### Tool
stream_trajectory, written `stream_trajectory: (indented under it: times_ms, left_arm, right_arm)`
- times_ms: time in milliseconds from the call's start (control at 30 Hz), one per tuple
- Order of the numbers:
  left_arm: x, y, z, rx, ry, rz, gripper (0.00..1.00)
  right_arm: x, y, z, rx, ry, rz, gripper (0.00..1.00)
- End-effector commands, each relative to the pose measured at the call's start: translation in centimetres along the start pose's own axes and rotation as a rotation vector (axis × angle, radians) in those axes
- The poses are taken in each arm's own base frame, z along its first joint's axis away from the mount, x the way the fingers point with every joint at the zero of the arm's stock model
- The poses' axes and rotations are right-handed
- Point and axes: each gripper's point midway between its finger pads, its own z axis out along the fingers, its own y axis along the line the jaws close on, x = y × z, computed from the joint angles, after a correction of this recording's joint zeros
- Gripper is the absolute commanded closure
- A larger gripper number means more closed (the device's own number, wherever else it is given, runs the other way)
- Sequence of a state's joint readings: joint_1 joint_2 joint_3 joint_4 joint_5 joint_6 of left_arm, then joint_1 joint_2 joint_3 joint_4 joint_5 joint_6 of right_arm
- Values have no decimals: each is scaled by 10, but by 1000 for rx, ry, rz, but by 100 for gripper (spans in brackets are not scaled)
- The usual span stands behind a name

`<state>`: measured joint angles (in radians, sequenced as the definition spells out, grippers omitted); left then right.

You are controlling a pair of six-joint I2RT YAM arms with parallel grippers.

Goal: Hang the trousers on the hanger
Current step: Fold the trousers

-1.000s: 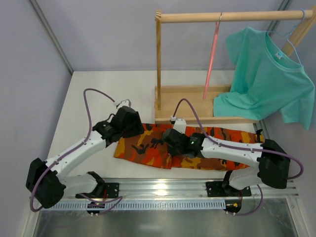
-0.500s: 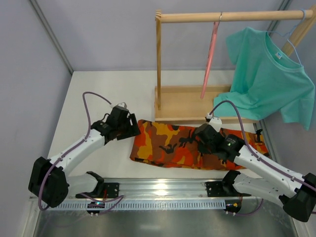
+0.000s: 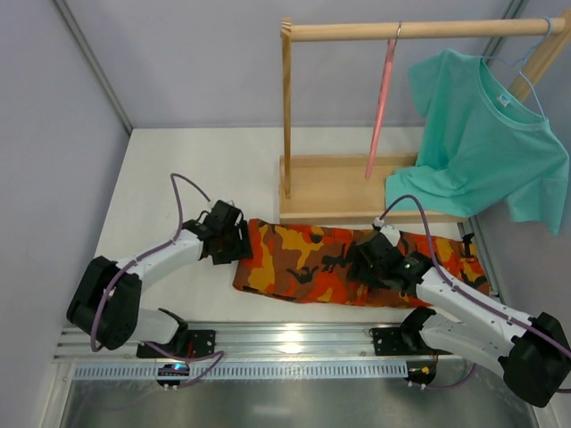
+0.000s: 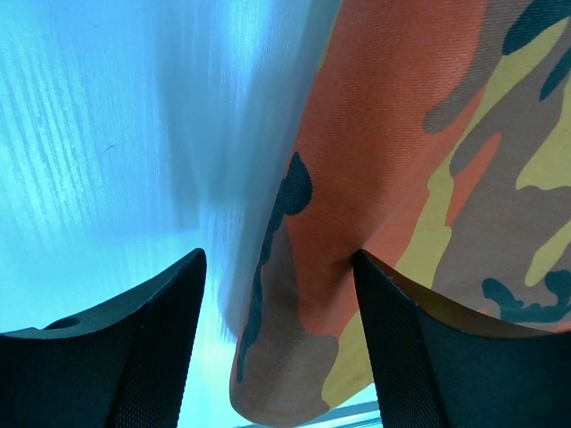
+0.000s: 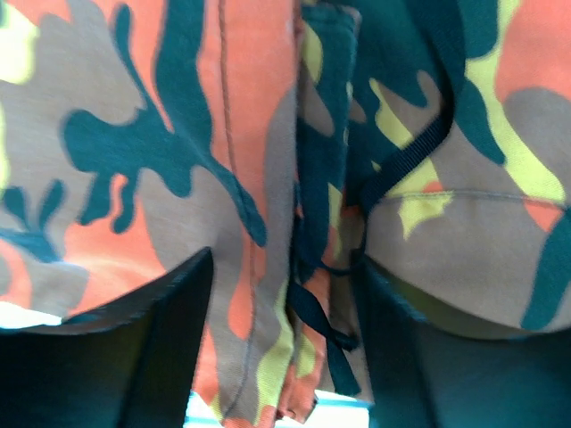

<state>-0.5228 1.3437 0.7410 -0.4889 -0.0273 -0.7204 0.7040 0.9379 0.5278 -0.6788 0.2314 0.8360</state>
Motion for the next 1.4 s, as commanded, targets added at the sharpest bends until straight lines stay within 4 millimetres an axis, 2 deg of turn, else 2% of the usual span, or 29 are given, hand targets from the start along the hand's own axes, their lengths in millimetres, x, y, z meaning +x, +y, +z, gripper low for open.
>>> stream_trajectory:
  times_ms: [0, 100, 200, 233, 267, 300, 333, 467, 500, 700, 967, 1233, 1367]
  left_arm:
    - [2, -2, 13, 12, 20, 22, 33]
    - [8, -2, 19, 15, 57, 25, 36]
    - [7, 0, 22, -7, 63, 24, 48]
    - [3, 11, 22, -70, 41, 20, 69]
    - [-4, 12, 21, -87, 24, 14, 79]
    - [-4, 20, 21, -124, 37, 1, 93]
    - [-8, 26, 21, -152, 30, -7, 98]
    - [-30, 56, 15, -309, -7, -15, 99]
    - [-36, 58, 12, -324, -20, -12, 99]
    - [-45, 80, -2, -411, -51, -15, 99]
    - [-43, 79, -3, -387, -52, -37, 99]
    - [-42, 78, -1, -380, -53, -47, 100]
    - [-41, 78, -3, -378, -55, -46, 100]
  right_arm:
    - [-15, 15, -2, -103, -58, 38, 32]
    - [-13, 15, -1, -143, -60, 49, 29]
    - [-10, 17, -1, -172, -58, 50, 26]
    - [-9, 18, -1, -183, -56, 49, 25]
    - [-7, 19, -1, -191, -51, 49, 25]
    - [-9, 24, -1, -217, -58, 45, 24]
    - [-10, 28, -2, -233, -61, 45, 23]
    - [-13, 41, -5, -309, -68, 53, 19]
    - [-16, 47, -7, -336, -84, 56, 18]
    - [-12, 69, -1, -436, -69, 74, 18]
    - [-10, 86, 0, -452, -108, 67, 20]
    - [-1, 88, 6, -415, -90, 105, 20]
    - [2, 96, 8, -412, -85, 104, 21]
